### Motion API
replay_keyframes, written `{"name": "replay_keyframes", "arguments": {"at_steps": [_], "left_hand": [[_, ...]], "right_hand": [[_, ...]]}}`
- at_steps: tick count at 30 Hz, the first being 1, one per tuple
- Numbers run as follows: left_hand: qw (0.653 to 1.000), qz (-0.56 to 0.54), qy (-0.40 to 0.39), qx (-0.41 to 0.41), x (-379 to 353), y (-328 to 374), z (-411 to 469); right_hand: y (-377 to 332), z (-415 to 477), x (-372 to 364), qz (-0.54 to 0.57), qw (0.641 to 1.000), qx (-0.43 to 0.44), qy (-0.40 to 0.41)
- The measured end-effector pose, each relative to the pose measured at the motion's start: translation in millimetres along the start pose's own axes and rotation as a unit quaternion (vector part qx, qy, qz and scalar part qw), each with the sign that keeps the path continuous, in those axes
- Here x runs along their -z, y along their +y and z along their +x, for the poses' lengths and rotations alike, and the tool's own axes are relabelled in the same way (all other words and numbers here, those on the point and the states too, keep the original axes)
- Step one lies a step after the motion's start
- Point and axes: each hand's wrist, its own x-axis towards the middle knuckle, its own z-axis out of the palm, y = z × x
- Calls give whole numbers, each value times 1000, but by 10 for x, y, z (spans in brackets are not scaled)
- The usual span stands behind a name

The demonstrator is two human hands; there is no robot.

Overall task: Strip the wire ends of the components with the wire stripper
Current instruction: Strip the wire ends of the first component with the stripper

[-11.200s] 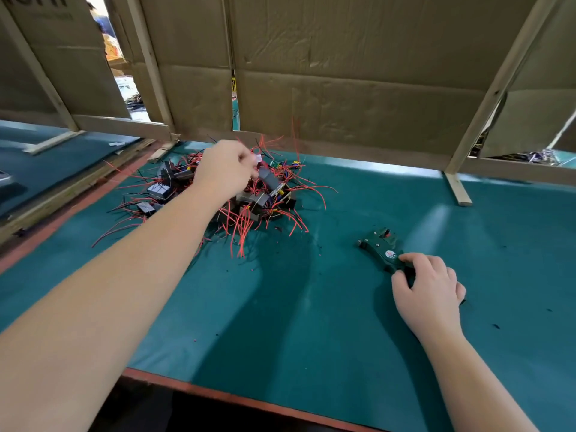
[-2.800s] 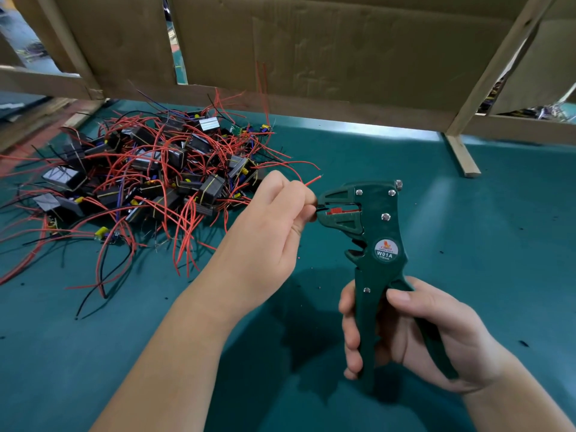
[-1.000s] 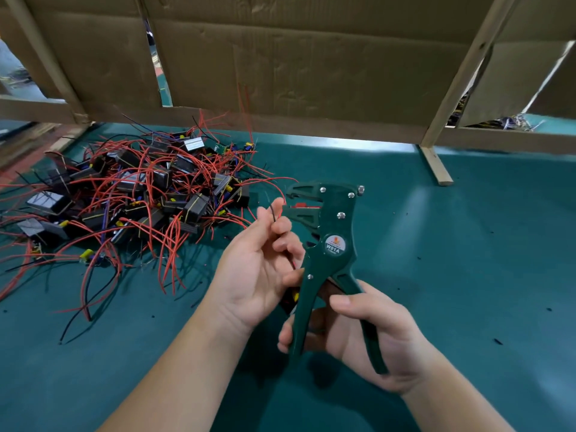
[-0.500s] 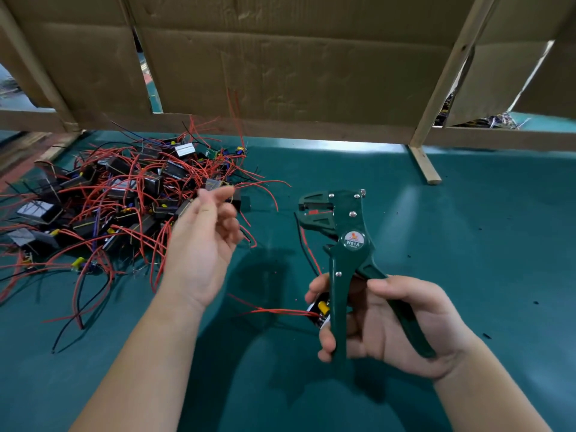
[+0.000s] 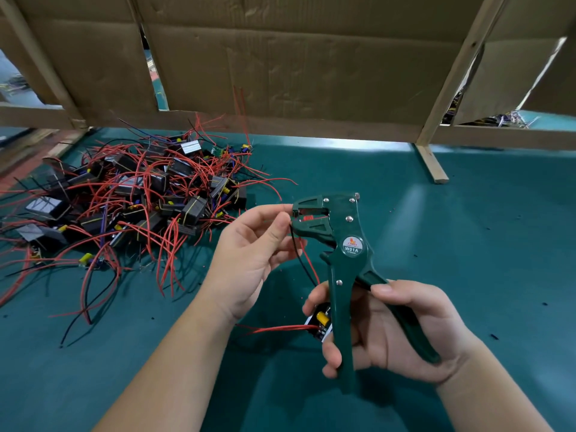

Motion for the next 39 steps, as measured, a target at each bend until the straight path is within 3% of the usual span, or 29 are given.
{"name": "replay_keyframes", "arguments": {"at_steps": [11,20,30,34,39], "left_hand": [[988,60,134,-41,31,5,32],[973,-21,229,-16,-202,-109,-37],[968,-55,247,1,-234,-116,-37],[955,-99,277,-29,36,85,81],[971,29,236,25,137,74,102]], "right_hand": [[-48,-40,39,19,999,-12,24],[-345,-279,76,-6,994,-60,91],[-241,-295,67,-24,990,-76,113],[-156,-435,118,-14,990,-101,102],[-185,-611,187,-3,990,-61,129]]}}
